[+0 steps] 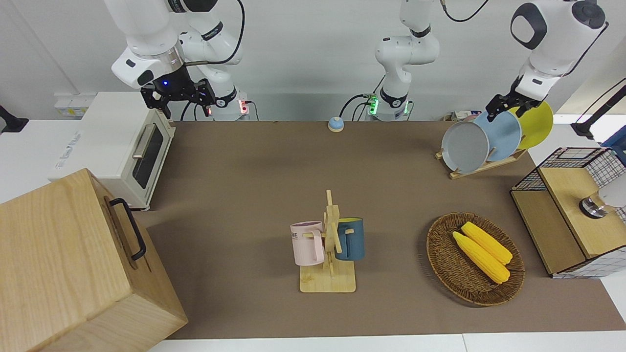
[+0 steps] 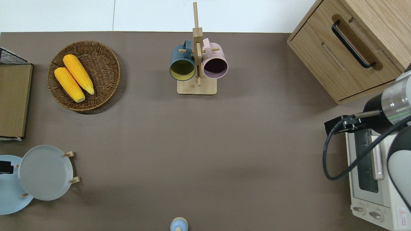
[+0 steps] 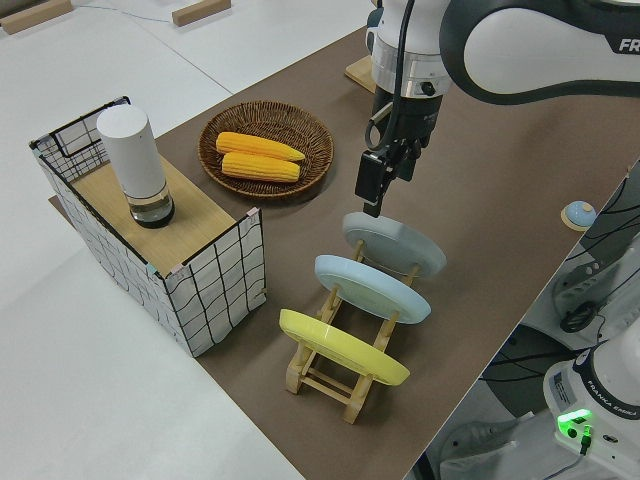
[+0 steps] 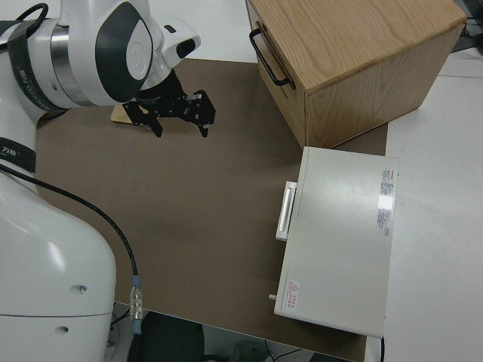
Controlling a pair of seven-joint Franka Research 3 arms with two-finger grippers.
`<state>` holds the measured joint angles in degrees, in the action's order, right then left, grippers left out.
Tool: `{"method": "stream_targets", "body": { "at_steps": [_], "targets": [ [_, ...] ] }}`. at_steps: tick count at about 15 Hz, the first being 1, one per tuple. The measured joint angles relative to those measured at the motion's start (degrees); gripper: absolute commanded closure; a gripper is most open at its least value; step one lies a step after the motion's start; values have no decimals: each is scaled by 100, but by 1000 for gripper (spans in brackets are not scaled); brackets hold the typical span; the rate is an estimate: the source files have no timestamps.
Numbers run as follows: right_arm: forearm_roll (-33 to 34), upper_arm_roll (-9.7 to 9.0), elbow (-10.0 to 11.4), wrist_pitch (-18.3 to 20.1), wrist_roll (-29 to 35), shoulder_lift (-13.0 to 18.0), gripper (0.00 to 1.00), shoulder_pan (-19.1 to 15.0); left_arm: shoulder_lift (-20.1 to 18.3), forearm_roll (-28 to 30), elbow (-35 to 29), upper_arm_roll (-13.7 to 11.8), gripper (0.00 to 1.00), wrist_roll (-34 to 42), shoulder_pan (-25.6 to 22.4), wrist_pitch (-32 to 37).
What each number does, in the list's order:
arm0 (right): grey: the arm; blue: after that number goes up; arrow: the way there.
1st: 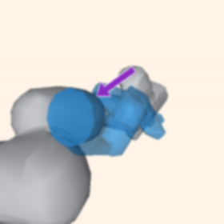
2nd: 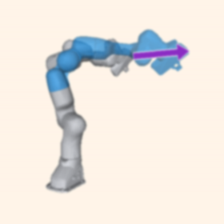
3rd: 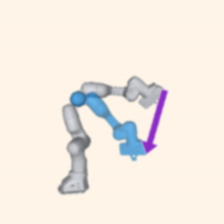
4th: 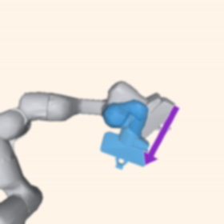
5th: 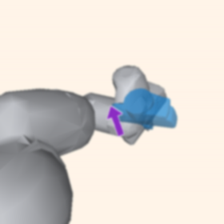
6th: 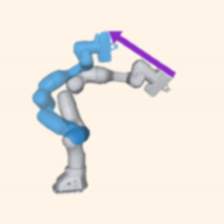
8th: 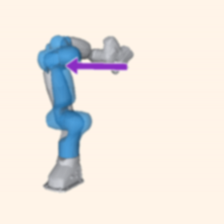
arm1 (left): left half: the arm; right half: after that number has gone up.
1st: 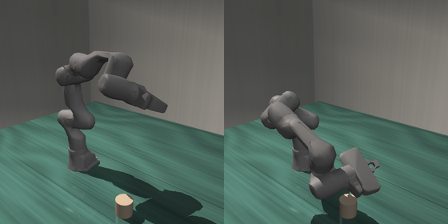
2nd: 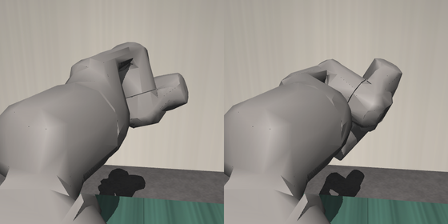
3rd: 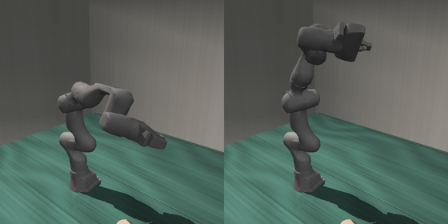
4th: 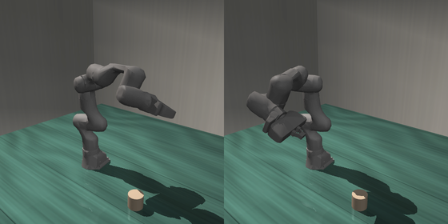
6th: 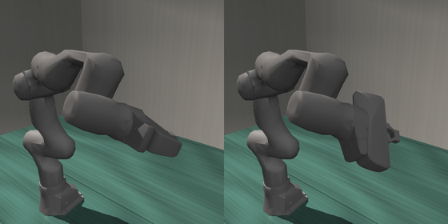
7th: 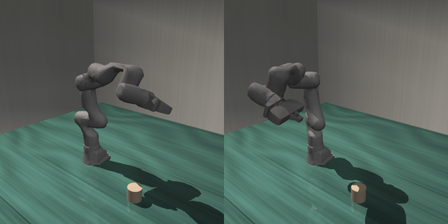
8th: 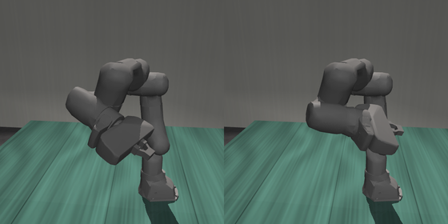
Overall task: Pick gray plate from low plate rack and place it on table with left arm
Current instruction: 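Lower the left gripper onto the rim of the front gray plate in the rack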
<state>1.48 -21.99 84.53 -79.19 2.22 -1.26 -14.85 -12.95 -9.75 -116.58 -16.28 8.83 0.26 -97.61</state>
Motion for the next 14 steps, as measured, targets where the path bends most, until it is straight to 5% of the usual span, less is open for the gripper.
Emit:
{"method": "stream_targets", "body": {
  "at_steps": [11, 14],
  "targets": [
    [0, 0, 0, 0, 0, 0, 17, 0, -3, 88, -1206, -84, 65, 0, -1, -1143],
    [0, 0, 0, 0, 0, 0, 17, 0, -3, 226, -1370, -120, 818, -1, -1, -1338]
  ]
}}
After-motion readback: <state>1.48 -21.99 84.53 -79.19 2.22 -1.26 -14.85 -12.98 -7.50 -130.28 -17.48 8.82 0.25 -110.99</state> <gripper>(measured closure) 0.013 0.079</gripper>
